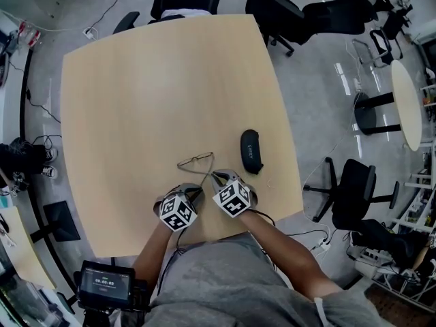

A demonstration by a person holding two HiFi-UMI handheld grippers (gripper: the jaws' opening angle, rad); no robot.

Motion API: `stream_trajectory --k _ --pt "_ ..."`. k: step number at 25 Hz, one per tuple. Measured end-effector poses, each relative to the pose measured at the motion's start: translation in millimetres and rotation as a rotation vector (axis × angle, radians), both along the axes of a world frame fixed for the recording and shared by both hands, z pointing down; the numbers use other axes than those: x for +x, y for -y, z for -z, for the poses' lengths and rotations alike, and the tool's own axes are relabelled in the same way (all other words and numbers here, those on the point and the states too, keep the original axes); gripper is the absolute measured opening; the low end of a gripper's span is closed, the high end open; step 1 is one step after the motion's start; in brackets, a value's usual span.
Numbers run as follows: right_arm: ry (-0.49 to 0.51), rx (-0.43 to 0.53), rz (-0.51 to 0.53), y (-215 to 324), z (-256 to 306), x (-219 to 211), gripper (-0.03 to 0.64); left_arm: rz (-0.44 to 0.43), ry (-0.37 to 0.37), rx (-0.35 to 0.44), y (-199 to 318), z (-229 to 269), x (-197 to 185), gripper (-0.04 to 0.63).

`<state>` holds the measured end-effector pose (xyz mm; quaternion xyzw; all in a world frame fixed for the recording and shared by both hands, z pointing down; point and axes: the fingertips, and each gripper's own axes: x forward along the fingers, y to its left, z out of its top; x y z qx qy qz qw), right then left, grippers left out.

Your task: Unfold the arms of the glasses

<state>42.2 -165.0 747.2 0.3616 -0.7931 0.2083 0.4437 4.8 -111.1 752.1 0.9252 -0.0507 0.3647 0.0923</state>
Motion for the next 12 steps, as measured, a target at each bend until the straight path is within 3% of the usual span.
stream_trajectory --k 7,12 --pt "0.030 -0.047 0.078 -26.2 -8.4 -24.2 0.015 -0.021 -0.054 -0.031 -18.0 5.8 9.3 0.011" --pt "0.061 -0.083 0.088 -31.0 -7.9 -26.9 0.015 0.078 -0.114 -0.006 12.1 29.0 -11.9 0.009"
